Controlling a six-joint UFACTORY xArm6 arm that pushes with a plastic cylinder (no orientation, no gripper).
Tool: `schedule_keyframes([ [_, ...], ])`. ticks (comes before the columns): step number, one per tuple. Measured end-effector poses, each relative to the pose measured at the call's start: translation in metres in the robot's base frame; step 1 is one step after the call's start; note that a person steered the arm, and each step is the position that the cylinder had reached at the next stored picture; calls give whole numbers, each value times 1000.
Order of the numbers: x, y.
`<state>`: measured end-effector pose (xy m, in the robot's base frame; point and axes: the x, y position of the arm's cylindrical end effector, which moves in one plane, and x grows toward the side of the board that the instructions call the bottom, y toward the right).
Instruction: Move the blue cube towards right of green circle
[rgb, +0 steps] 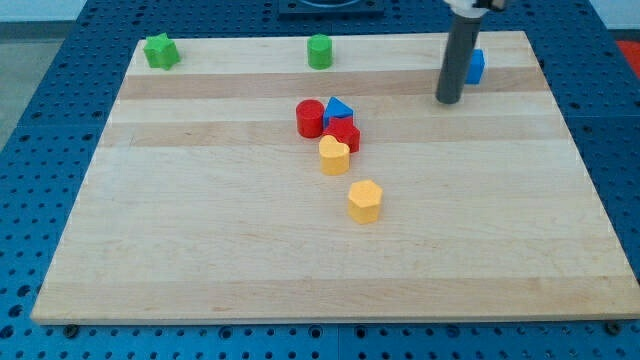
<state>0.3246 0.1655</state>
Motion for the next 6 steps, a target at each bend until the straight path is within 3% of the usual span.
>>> schedule_keyframes([
  [2, -54, 9],
  [4, -37, 9],
  [5, -1, 19],
  [6, -10, 36],
])
